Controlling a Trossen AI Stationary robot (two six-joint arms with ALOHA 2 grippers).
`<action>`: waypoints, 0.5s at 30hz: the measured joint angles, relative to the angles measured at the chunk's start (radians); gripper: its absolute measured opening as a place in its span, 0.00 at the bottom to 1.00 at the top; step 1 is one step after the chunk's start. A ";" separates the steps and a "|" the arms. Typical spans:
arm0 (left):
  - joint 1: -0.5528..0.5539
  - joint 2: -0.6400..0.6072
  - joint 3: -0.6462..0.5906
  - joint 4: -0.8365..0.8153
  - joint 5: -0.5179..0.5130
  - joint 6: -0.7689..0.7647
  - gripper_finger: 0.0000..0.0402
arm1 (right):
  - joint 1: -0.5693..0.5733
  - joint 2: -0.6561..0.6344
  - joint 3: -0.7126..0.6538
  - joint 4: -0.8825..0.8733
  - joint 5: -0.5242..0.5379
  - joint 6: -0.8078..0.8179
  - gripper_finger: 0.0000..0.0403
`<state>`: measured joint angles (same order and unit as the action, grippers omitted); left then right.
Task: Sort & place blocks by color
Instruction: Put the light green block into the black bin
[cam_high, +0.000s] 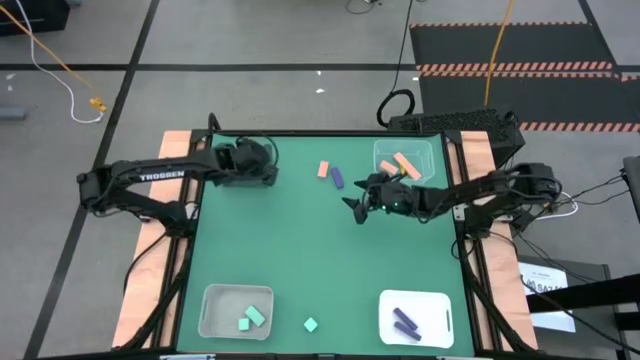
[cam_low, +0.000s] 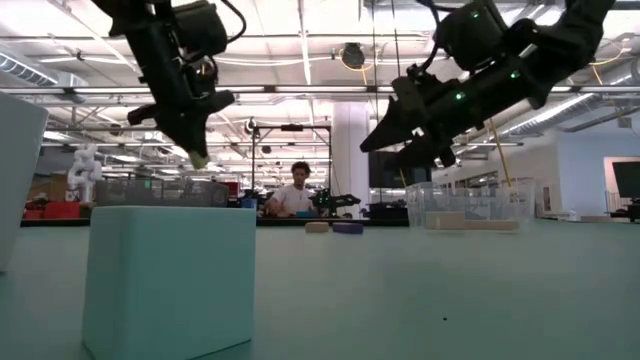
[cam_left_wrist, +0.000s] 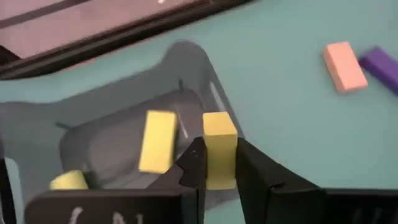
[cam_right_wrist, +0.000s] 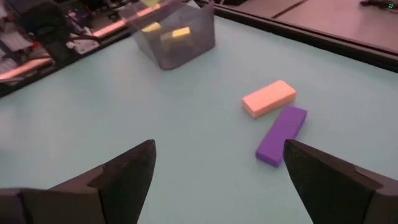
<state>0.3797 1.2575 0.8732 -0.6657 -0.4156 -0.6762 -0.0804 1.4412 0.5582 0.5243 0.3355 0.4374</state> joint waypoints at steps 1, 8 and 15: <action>0.014 0.000 0.001 -0.006 0.000 0.000 0.14 | -0.005 0.007 0.007 -0.010 0.000 -0.002 0.86; 0.078 0.000 0.001 -0.100 0.005 -0.007 0.16 | -0.027 0.096 0.122 -0.087 -0.001 -0.038 0.86; 0.093 0.000 0.001 -0.099 0.005 -0.003 0.30 | -0.075 0.200 0.215 -0.149 0.001 -0.005 0.86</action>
<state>0.4725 1.2575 0.8742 -0.7651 -0.4107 -0.6790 -0.1552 1.6409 0.7733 0.3752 0.3363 0.4319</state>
